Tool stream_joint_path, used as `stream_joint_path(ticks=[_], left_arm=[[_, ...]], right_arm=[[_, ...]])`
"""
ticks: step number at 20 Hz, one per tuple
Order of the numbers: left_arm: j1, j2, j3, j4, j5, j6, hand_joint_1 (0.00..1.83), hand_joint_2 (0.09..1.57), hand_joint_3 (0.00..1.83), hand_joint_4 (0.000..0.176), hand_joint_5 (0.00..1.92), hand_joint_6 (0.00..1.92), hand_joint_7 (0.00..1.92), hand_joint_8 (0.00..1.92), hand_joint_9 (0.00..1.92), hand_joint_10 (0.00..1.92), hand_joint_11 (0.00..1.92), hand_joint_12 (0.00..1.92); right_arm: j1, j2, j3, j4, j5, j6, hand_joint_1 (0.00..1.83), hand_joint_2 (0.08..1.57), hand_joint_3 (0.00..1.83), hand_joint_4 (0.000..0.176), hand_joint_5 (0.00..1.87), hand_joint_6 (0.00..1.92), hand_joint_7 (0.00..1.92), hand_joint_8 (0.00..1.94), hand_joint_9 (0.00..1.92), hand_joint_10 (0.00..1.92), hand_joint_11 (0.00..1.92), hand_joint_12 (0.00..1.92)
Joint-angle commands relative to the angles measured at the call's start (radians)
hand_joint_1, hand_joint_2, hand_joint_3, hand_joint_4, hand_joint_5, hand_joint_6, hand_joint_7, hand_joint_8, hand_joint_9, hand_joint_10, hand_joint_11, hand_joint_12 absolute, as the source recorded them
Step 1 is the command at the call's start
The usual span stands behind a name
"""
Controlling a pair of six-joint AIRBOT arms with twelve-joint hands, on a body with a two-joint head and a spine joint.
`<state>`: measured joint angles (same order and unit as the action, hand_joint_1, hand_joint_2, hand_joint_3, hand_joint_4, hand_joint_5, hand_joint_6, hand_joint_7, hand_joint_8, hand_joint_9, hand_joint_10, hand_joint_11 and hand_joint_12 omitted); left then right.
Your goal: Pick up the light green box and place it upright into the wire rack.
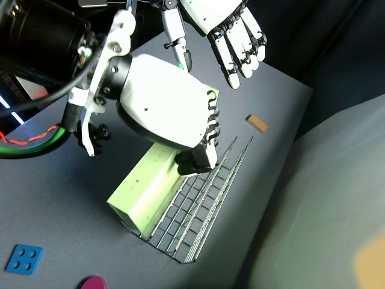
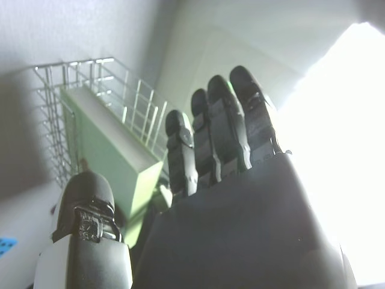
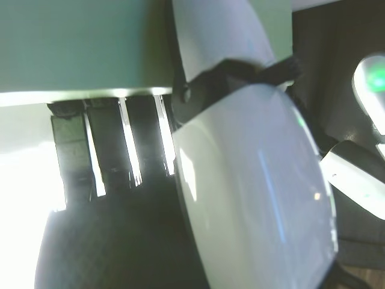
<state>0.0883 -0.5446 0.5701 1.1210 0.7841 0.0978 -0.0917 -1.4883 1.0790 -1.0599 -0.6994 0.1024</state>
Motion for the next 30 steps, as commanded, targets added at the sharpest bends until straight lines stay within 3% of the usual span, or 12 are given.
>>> stream_joint_path(ticks=[1, 11, 22, 25, 26, 27, 28, 29, 30], left_arm=[[-0.012, 0.005, -0.005, 0.075, -0.015, 0.004, 0.19, 1.25, 0.00, 0.091, 0.29, 0.00, 0.26, 0.00, 0.25, 0.01, 0.00, 0.56], [-0.015, 0.005, -0.012, 0.070, -0.008, 0.005, 0.19, 1.26, 0.00, 0.090, 0.29, 0.00, 0.26, 0.00, 0.25, 0.00, 0.00, 0.53], [-0.024, 0.004, -0.012, 0.059, 0.004, 0.005, 0.19, 1.26, 0.00, 0.090, 0.30, 0.00, 0.26, 0.00, 0.25, 0.00, 0.00, 0.58], [-0.025, 0.004, -0.014, 0.059, 0.004, 0.006, 0.19, 1.26, 0.00, 0.090, 0.29, 0.00, 0.26, 0.00, 0.25, 0.00, 0.00, 0.56], [-0.026, 0.003, -0.014, 0.059, 0.004, 0.006, 0.19, 1.26, 0.00, 0.090, 0.29, 0.00, 0.26, 0.00, 0.25, 0.00, 0.00, 0.56], [-0.027, 0.003, -0.014, 0.059, 0.004, 0.006, 0.19, 1.26, 0.00, 0.091, 0.29, 0.00, 0.26, 0.00, 0.25, 0.00, 0.00, 0.56], [-0.029, 0.002, -0.015, 0.059, 0.003, 0.006, 0.19, 1.26, 0.00, 0.091, 0.29, 0.00, 0.26, 0.00, 0.25, 0.00, 0.00, 0.56], [-0.030, 0.002, -0.016, 0.059, -0.002, 0.008, 0.19, 1.26, 0.00, 0.091, 0.29, 0.00, 0.26, 0.00, 0.25, 0.00, 0.00, 0.56], [-0.031, 0.001, -0.017, 0.059, -0.006, 0.009, 0.19, 1.26, 0.00, 0.091, 0.29, 0.00, 0.26, 0.00, 0.25, 0.00, 0.00, 0.56]], right_arm=[[0.003, -0.001, 0.003, -0.062, 0.039, 0.000, 1.37, 1.15, 0.00, 0.000, 0.82, 1.06, 0.91, 1.08, 0.90, 1.33, 0.75, 1.42], [-0.054, -0.019, 0.042, -0.062, 0.070, 0.017, 1.36, 1.15, 0.00, 0.000, 0.82, 1.06, 0.91, 1.10, 0.89, 1.34, 0.72, 1.42], [-0.061, -0.024, 0.052, -0.066, 0.075, 0.026, 1.36, 1.15, 0.00, 0.000, 0.83, 1.07, 0.89, 1.11, 0.88, 1.35, 0.72, 1.42], [-0.061, -0.023, 0.052, -0.066, 0.075, 0.027, 1.35, 1.18, 0.00, 0.000, 0.78, 1.17, 0.88, 1.17, 0.75, 1.43, 0.64, 1.43], [-0.061, -0.023, 0.052, -0.066, 0.075, 0.028, 1.20, 1.21, 0.00, 0.000, 0.79, 1.23, 0.81, 1.28, 0.63, 1.09, 0.58, 1.45], [-0.062, -0.022, 0.052, -0.066, 0.075, 0.028, 1.16, 1.23, 0.00, 0.021, 0.79, 1.28, 0.74, 1.35, 0.57, 0.94, 0.52, 1.47], [-0.062, -0.022, 0.052, -0.066, 0.075, 0.028, 1.08, 1.22, 0.00, 0.000, 0.78, 1.28, 0.66, 0.78, 0.57, 0.80, 0.48, 1.46], [-0.063, -0.022, 0.052, -0.066, 0.075, 0.028, 1.04, 1.17, 0.00, 0.000, 0.67, 0.63, 0.66, 0.45, 0.56, 0.65, 0.41, 1.42], [-0.063, -0.022, 0.052, -0.066, 0.075, 0.028, 1.02, 1.15, 0.00, 0.000, 0.69, 0.29, 0.70, 0.23, 0.58, 0.49, 0.38, 1.37]])
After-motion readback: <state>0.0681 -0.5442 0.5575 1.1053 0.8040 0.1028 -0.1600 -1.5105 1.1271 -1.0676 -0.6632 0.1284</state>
